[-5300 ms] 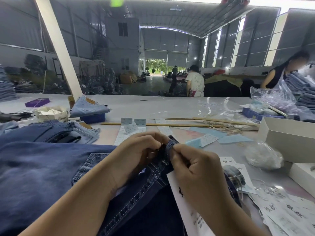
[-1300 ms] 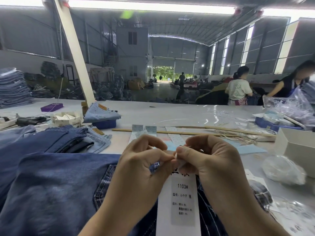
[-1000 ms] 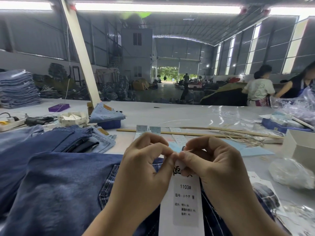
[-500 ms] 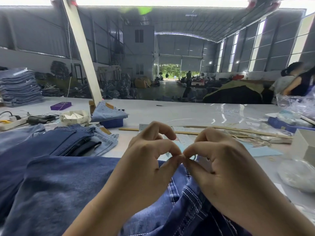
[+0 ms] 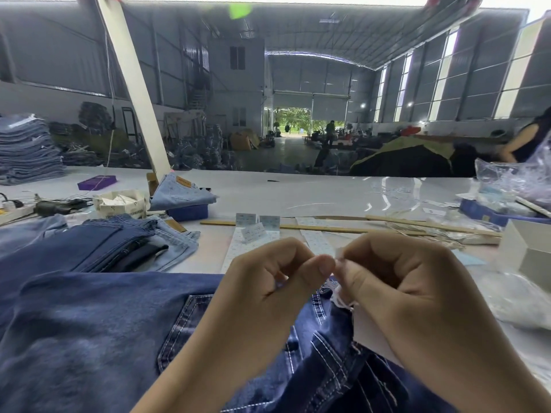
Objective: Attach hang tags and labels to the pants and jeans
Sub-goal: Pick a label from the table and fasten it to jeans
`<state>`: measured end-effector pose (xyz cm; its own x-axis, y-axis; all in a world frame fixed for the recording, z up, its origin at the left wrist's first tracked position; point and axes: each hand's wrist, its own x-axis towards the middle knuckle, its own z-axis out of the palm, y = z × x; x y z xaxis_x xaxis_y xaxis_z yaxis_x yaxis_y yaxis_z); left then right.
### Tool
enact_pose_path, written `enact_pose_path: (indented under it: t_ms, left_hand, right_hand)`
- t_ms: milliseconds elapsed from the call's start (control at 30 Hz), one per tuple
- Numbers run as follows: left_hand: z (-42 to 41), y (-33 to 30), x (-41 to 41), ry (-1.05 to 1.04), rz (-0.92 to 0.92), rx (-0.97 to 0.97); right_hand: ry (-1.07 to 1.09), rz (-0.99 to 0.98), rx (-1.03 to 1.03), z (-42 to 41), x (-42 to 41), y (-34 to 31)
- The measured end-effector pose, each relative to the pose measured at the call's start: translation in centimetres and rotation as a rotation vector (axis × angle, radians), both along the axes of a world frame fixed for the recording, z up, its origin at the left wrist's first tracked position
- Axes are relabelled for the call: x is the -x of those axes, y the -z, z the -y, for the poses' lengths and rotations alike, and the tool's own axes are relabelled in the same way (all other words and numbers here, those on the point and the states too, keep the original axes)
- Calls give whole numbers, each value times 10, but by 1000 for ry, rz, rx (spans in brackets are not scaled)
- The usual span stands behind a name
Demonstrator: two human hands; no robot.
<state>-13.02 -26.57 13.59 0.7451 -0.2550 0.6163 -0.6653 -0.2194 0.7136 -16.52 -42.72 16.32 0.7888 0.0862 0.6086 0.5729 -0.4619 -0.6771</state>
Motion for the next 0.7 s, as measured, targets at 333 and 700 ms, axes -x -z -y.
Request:
enact_pose_path:
  t_ms: [333, 700]
  left_hand:
    - [34, -1, 13, 134, -166, 425]
    - [41, -1, 19, 165, -304, 534]
  right_hand:
    - [18, 75, -201, 3, 14, 17]
    - [-121, -59, -517, 7, 19, 30]
